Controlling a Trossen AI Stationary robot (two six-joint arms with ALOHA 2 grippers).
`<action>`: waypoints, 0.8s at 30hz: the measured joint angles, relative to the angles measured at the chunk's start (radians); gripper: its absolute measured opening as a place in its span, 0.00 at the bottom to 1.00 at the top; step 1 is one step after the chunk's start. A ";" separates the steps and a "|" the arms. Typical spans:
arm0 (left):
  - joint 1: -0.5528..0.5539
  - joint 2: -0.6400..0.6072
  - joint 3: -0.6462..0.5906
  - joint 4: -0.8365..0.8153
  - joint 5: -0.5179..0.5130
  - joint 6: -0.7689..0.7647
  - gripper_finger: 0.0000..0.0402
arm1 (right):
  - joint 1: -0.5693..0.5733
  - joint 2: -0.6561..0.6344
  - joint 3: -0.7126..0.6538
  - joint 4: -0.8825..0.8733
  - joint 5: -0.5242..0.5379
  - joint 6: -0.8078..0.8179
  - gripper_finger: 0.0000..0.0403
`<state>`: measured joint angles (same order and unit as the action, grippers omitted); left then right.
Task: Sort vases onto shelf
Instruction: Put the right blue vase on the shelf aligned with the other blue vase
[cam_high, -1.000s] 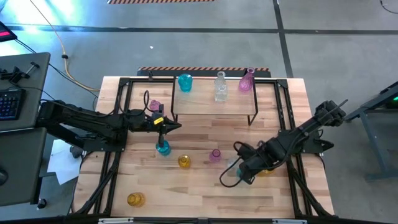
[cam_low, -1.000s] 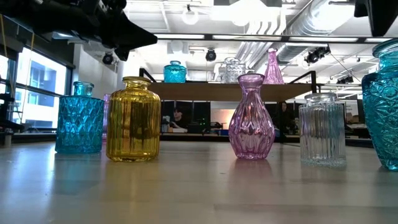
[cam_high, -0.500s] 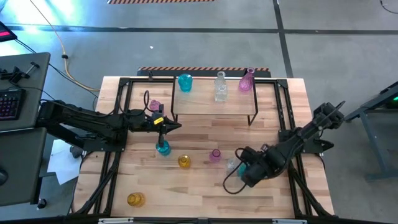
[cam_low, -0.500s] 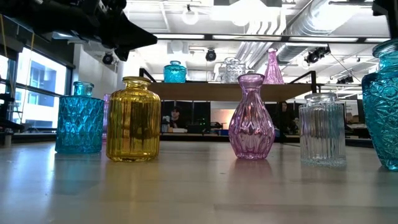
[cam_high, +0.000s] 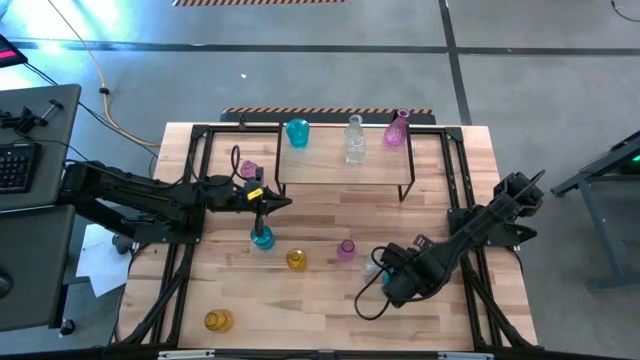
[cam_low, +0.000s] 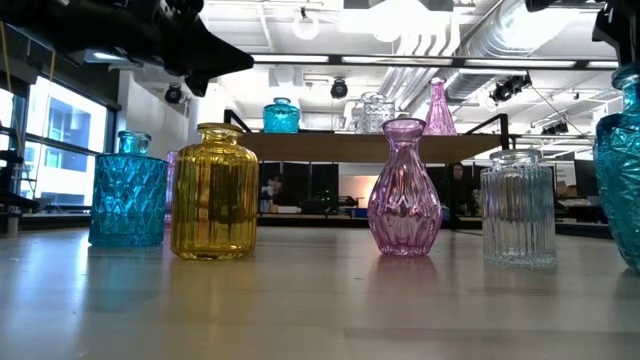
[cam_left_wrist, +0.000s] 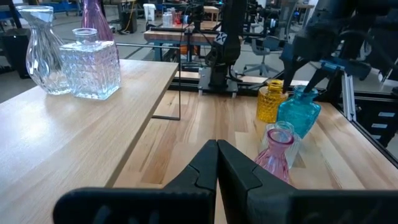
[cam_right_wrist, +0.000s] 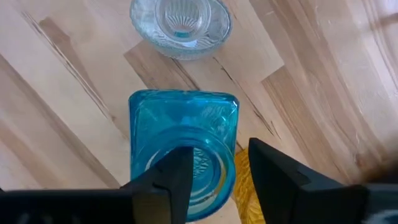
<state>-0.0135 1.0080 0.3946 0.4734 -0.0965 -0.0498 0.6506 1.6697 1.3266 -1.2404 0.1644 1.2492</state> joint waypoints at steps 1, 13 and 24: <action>0.000 0.000 0.002 0.002 0.000 0.000 0.00 | 0.000 0.001 0.000 0.000 -0.003 0.000 0.31; 0.000 -0.007 0.003 -0.001 0.000 0.017 0.00 | -0.003 0.000 0.001 -0.027 -0.007 -0.019 0.06; 0.000 -0.063 0.003 -0.003 -0.013 0.038 0.00 | -0.011 -0.001 0.002 -0.026 -0.059 -0.053 0.04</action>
<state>-0.0137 0.9446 0.3973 0.4709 -0.1091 -0.0115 0.6393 1.6684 1.3287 -1.2662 0.1050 1.1961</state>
